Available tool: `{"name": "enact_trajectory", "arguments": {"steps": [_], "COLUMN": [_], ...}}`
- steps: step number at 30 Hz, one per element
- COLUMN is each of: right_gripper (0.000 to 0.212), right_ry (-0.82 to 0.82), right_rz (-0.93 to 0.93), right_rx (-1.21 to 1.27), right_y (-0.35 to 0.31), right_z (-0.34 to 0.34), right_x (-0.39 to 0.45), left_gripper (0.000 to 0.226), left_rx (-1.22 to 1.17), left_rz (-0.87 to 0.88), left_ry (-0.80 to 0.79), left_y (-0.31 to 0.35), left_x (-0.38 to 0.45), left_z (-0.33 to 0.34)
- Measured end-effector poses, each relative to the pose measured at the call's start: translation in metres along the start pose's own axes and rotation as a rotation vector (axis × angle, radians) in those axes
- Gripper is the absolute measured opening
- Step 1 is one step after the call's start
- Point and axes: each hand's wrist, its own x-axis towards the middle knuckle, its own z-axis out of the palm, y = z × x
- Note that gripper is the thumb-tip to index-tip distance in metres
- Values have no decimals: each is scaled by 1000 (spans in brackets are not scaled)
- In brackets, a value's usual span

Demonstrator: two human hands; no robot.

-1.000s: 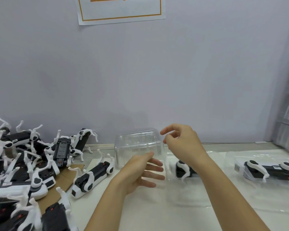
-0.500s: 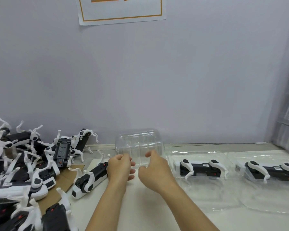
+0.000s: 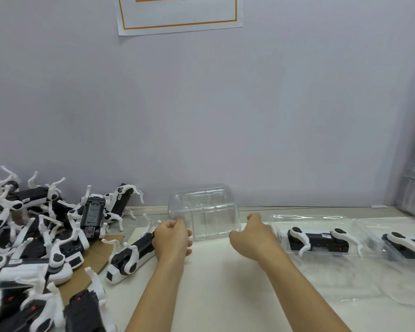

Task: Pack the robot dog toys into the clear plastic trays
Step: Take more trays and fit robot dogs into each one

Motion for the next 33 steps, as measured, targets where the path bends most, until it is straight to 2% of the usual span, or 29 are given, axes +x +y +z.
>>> {"name": "enact_trajectory", "arguments": {"steps": [8,13,16,19,23,27,30,33], "right_gripper": [66,63,60,57,51,52,53,56], "right_ry": [66,60,54,37,16,57,149,199], "right_rz": [100,111,83,17,-72,-218,-414,-557], "right_rx": [-36,-43,-45,-39,-3,46,48,-80], "right_y": [10,17,18,16,14,13,14,16], "right_z": [-1,-5,-5,-2,4,12,18,25], "right_x": [9,14,14,13,11,10,10,13], "left_gripper": [8,8,11,25,55,44,32,27], "left_rx": [-21,-30,-17,67,264,469,521,506], "left_rz": [20,31,96,271,406,515,583,615], "left_ry": [3,7,18,-19,-214,-262,-203,-192], "left_y": [-3,-5,-7,-8,-15,-21,-18,-14], "left_x": [4,6,7,7,7,9,9,8], "left_z": [0,1,3,5,9,9,7,7]}}
